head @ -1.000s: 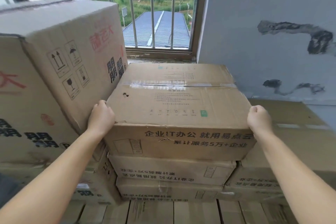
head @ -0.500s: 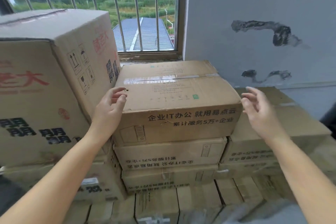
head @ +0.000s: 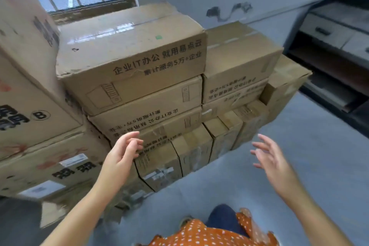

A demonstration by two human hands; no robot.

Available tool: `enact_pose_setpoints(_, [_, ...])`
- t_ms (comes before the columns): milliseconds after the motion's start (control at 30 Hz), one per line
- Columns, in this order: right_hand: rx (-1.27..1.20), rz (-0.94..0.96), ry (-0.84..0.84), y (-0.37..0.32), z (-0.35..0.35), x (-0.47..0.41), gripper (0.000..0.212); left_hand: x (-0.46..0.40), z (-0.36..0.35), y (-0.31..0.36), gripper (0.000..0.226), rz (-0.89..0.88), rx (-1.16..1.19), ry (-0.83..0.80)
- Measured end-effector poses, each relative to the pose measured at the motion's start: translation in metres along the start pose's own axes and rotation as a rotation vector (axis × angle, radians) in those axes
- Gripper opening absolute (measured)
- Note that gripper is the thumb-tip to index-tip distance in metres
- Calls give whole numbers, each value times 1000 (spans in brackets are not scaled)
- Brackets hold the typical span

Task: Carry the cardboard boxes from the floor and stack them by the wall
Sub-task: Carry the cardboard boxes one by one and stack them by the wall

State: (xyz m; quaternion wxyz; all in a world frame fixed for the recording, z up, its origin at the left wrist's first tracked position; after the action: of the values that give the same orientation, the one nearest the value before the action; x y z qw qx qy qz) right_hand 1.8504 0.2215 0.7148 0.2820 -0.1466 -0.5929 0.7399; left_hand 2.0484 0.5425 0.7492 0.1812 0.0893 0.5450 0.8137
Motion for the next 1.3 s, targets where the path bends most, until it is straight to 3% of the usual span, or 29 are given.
enact_pose_setpoints(167, [-113, -118, 242, 64, 55, 85, 31, 50, -64, -12, 23, 63, 40, -107])
enact_pose_setpoints(367, [-216, -208, 516, 111, 133, 193, 29, 90, -140, 26, 23, 48, 73, -215])
enact_pose_setpoints(667, [-199, -336, 926, 175, 273, 411, 31, 216, -343, 110, 26, -105, 23, -662])
enact_pose_setpoints(733, [-217, -401, 1031, 188, 283, 460, 27, 253, -383, 122, 26, -149, -10, -778])
enact_pose_setpoints(867, [-237, -533, 1195, 205, 286, 545, 48, 318, -449, 143, 23, -244, -78, -982])
enact_pose_setpoints(1033, [-401, -606, 1468, 219, 274, 633, 38, 393, -517, 165, 27, -332, -142, -1241])
enact_pose_setpoints(1300, [-557, -662, 1880, 246, 298, 728, 49, 543, -647, 229, 37, -479, -163, -1580])
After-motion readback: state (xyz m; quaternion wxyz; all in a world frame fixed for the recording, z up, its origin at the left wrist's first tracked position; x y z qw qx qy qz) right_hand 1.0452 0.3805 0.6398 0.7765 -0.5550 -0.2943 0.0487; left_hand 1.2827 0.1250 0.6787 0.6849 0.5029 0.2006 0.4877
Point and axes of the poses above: each hand's wrist, its own x-axis away from the middle knuckle, its own z-axis out of the back of the hand, y = z × x, the point moved 9 cm from there along -x, towards the middle knuckle, and after that the axes turned 2 degrees about -z, right-handed, at the moved point
